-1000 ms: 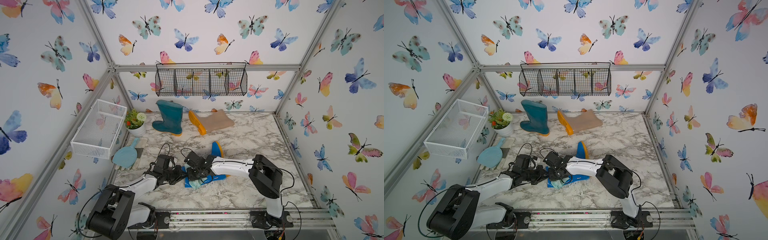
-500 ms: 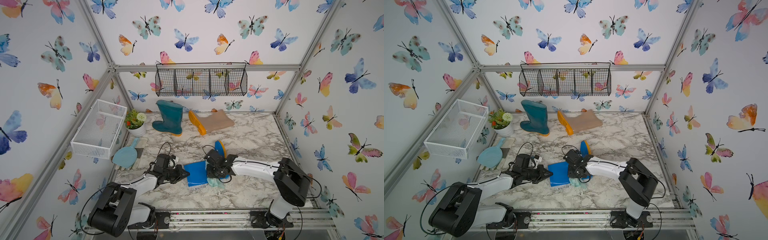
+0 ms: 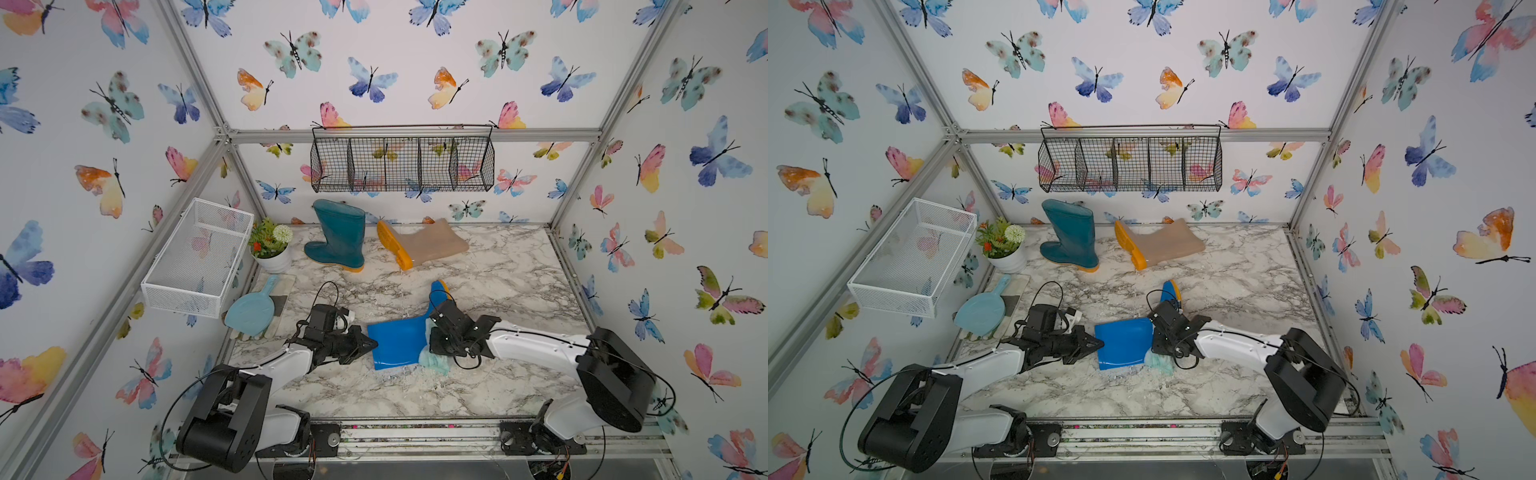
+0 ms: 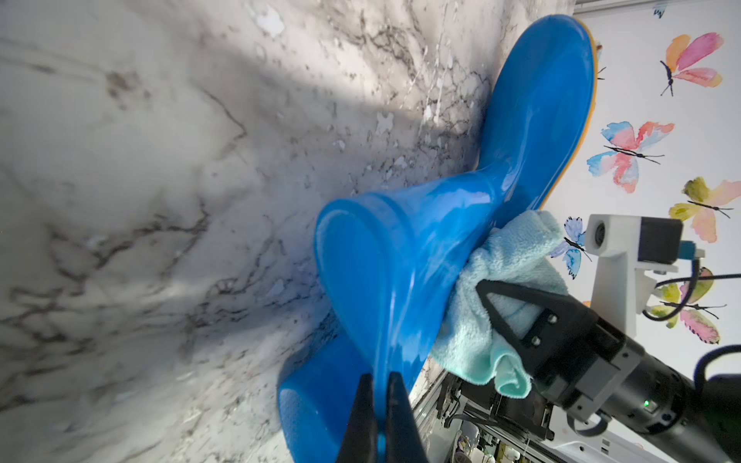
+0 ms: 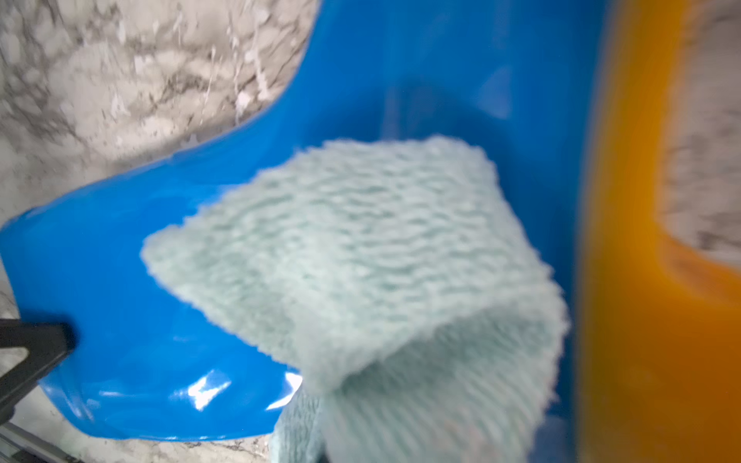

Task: Wipe the rubber boots with a cloth
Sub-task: Wipe the dirt off the rubber boot.

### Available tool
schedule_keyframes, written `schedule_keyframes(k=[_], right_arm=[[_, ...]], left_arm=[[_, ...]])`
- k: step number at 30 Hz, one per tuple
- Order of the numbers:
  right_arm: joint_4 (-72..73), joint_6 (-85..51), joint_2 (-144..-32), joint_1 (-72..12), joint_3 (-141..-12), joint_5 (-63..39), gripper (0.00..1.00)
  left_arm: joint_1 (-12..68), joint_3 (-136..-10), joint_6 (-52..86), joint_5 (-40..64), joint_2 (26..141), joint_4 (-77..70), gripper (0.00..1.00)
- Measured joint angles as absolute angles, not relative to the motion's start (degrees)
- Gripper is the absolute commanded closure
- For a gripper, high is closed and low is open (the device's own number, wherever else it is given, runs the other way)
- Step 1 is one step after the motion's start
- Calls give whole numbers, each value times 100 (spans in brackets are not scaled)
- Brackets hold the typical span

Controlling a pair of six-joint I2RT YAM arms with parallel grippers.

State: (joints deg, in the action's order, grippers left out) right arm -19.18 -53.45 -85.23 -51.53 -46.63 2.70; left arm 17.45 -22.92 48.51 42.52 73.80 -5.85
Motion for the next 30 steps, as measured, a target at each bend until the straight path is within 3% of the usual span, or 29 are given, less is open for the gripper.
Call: schedule_keyframes(k=[4,9,12,16,25,30], right_arm=[[-1905,-5043,-9155,-5852,-5175,510,98],[-1876,-4327,-10709,-7175,-6934,858,98],[-1793,-4051,-10890,-7481,-7150,993,97],[-1568,-3997,-10468,-7411,-6449,1238,97],[-1789,-4434,-7830,-6359,-3903,1667,98],[-1542,-4147,-8576,-6676,-4659,1479,98]], left_arm=[[1719,-2222,5015,4322,7437,-777,100],[1662,-2246,5172,4403,7736,-862,100],[1516,-2257,5253,4493,7824,-810,100],[1227,-2248,5459,4873,7911,-956,100],[871,-2392,5295,5330,8031,-915,100],[869,-2392,5277,5323,8031,-888,100]])
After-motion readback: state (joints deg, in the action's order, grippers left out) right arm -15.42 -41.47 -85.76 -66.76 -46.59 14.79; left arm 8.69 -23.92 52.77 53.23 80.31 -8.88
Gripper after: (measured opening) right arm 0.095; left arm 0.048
